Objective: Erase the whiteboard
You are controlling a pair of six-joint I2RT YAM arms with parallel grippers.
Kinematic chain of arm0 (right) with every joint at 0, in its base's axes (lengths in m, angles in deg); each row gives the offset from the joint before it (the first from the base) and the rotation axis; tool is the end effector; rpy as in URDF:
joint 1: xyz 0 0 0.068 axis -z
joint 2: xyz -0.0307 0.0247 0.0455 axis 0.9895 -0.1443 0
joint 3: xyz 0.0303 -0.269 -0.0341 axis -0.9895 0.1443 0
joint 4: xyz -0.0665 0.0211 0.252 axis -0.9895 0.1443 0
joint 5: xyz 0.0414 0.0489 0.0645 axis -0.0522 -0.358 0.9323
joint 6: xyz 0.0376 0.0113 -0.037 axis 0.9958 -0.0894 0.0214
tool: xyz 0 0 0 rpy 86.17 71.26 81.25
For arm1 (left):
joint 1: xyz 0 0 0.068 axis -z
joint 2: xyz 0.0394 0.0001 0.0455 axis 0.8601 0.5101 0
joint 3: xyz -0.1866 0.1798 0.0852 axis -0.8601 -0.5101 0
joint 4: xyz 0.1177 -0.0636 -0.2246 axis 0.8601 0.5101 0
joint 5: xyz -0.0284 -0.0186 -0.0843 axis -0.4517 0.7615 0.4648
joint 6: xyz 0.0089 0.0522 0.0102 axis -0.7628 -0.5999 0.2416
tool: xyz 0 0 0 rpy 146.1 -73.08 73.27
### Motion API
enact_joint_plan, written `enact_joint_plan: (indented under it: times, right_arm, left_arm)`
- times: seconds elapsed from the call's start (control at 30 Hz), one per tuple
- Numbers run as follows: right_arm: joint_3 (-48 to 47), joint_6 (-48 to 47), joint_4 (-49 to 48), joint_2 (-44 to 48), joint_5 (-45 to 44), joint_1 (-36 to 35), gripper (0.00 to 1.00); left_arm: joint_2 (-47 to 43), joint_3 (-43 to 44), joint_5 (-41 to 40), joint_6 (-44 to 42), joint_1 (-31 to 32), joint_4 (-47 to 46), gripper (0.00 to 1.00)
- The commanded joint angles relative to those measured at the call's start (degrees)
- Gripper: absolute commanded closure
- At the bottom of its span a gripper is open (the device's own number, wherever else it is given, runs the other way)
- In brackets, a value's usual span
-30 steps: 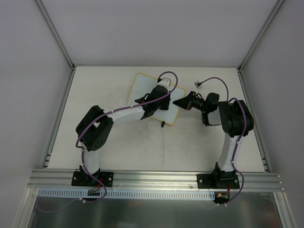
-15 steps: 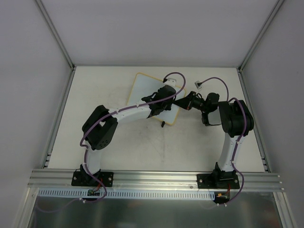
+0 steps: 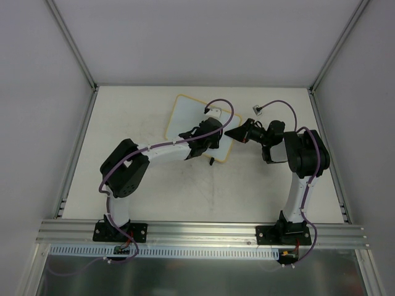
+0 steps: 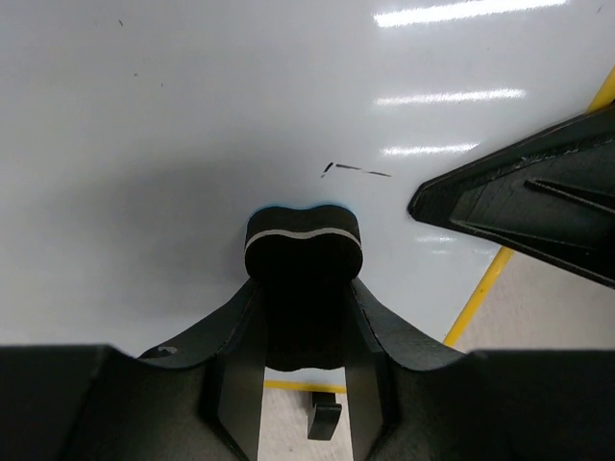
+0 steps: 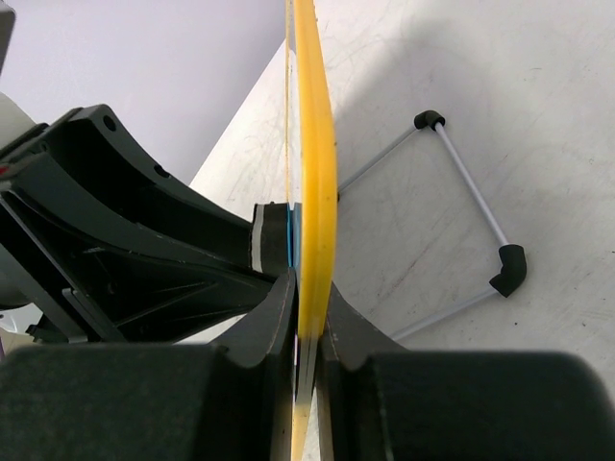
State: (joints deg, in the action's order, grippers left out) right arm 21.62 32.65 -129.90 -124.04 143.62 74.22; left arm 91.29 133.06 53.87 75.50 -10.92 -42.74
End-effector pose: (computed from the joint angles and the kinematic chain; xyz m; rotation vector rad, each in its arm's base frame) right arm 0.3572 0.0771 0.1439 -0.5533 1.5616 1.2362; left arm 0.2986 -0.3178 0.2115 0.2524 2.1170 -0.3690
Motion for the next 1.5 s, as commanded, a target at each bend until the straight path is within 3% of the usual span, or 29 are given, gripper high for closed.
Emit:
enact_joint_plan:
  times: [0.0,0.17,0.4,0.6,1.2,1.47]
  right_arm:
    - [0.87,-6.18,-10.37,0.95,1.87,-1.22,1.0]
    - [1.05,-6.35,-10.37,0.95,1.87,-1.22,1.0]
    - [1.05,-6.27,-10.37,0.87,1.87,-1.3,1.0]
    - [0.96,-6.27,-10.37,0.87,1.87,-1.22,1.0]
    - [0.96,-6.18,-10.37,0.87,1.87,-1.22,1.0]
    - [0.87,-6.09,-10.37,0.69,1.87,-1.22,1.0]
  left_arm:
    - [4.05,-5.24,3.07,2.09,-0.24,12.9,1.0]
    - [4.66,-2.17,3.68,-0.27,-0.41,13.42,1.0]
    - [9.04,14.85,8.69,-5.63,-2.43,23.24,1.0]
    - [10.63,24.36,9.39,-8.01,-3.05,30.2,1.0]
    - [14.94,41.77,7.55,-11.0,-4.63,35.93,1.0]
    - [16.44,43.81,8.42,-10.92,-4.63,36.63,1.0]
